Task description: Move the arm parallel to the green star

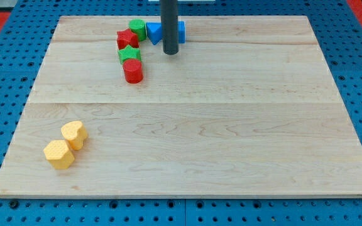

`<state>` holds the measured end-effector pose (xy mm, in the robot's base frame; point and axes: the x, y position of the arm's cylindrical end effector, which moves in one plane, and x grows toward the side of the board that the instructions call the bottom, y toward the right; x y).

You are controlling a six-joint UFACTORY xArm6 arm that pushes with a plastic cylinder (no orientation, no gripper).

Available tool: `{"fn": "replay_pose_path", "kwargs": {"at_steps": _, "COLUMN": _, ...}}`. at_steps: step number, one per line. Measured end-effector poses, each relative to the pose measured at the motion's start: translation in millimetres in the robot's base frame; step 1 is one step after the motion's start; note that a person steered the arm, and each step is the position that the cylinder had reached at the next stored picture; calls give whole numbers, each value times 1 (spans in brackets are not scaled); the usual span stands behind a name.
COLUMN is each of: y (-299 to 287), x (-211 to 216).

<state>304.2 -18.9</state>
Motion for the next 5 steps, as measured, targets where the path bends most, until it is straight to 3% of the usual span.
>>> {"fn": "replay_pose_path", "kwargs": {"at_steps": 3, "y": 26, "x": 0}}
{"fn": "replay_pose_path", "kwargs": {"at_steps": 5, "y": 51, "x": 33}}
